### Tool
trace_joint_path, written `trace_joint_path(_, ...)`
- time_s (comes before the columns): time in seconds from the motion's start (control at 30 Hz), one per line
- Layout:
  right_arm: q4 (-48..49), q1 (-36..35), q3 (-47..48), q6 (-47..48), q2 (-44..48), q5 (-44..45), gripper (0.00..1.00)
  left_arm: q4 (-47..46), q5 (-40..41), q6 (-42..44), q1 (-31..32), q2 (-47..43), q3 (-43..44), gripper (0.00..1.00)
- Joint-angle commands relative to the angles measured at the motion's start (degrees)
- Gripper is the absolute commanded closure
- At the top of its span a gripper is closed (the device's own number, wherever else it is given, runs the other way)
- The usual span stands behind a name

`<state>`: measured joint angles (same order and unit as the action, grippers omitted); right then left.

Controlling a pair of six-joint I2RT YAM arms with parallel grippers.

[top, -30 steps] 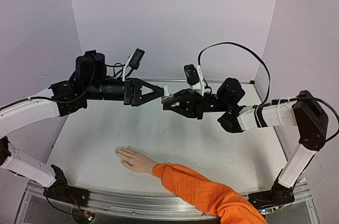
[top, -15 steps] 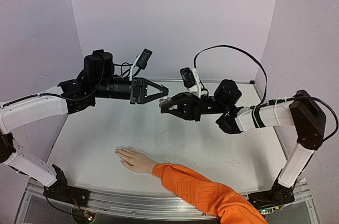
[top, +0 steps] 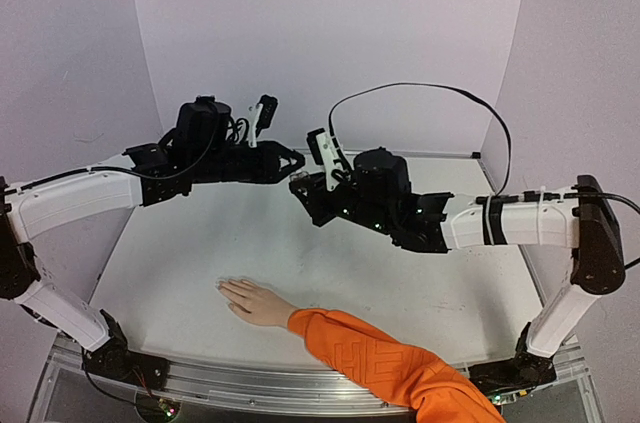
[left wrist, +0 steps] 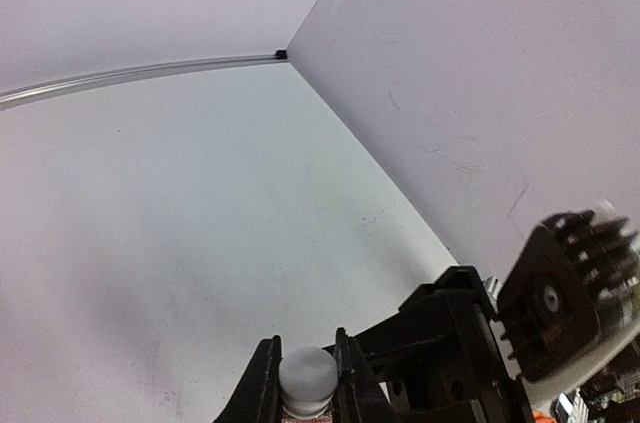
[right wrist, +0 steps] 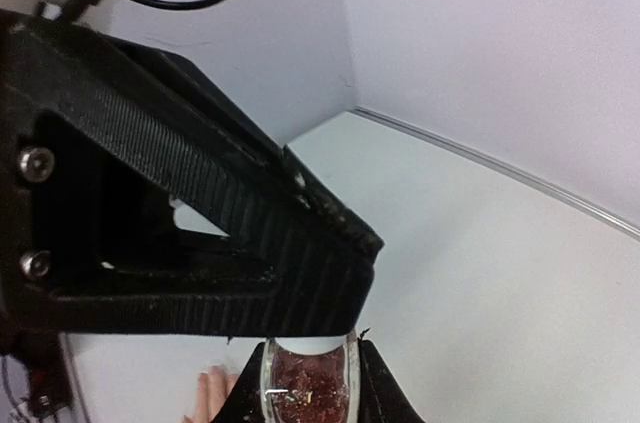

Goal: Paint the nails

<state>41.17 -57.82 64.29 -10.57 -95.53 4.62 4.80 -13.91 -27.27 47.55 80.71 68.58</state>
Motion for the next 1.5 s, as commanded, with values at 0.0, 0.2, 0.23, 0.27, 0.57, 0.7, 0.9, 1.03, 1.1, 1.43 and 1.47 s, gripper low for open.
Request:
trace_joint_path(0.0, -0.4, -0.1, 6.0, 5.2, -2.3, 21.1, 1.00, 8.4, 0.1, -0.8, 5.1, 2.4, 5.1, 1.00)
trace_joint_path(0.2, 4.1, 0.8, 5.0, 7.5, -1.9, 7.2, 1.00, 8.6, -0.8, -0.3, 5.2, -0.3, 3.6, 0.73)
trace_joint_path(0.23, 5.8, 1.8, 3.6, 7.7, -0.8, 2.1, 1.00, 8.5, -1.2, 0.2, 5.2, -1.1, 3.1, 0.63)
trace_joint_path(0.27, 7.3, 3.2, 1.7, 7.6, 0.5, -5.5, 1.00, 8.2, -1.5, 1.0, 5.2, -2.2, 2.7, 0.52)
trace_joint_path(0.57, 15.1, 12.5, -1.8, 0.0, 3.5, -68.8, 1.00, -1.7, -12.8, 5.6, 5.1, -12.4, -4.0, 0.09)
trace_joint_path(0.7, 23.0, 12.4, -2.8, -7.3, 3.3, -73.3, 1.00, -4.2, -14.9, 5.5, 5.1, -12.1, -3.9, 0.13)
trace_joint_path(0.9, 27.5, 11.5, -2.9, -10.1, 3.0, -73.3, 1.00, -5.4, -18.2, 5.1, 5.1, -9.8, -2.2, 0.26)
trace_joint_path(1.03, 28.0, 11.1, -2.4, -10.8, 2.1, -73.1, 1.00, -6.9, -21.0, 4.9, 5.1, -8.4, -0.9, 0.44)
trace_joint_path(1.1, 28.1, 11.1, -2.5, -10.7, 2.1, -72.7, 1.00, -7.2, -21.5, 4.8, 5.1, -8.1, -0.7, 0.51)
trace_joint_path(1.43, 28.0, 11.0, -2.6, -10.5, 1.1, -72.7, 1.00, -8.0, -21.9, 4.2, 5.2, -7.1, -0.1, 0.53)
trace_joint_path(1.47, 28.0, 11.1, -2.7, -10.5, 1.0, -72.7, 1.00, -8.1, -21.6, 4.2, 5.2, -7.0, -0.2, 0.52)
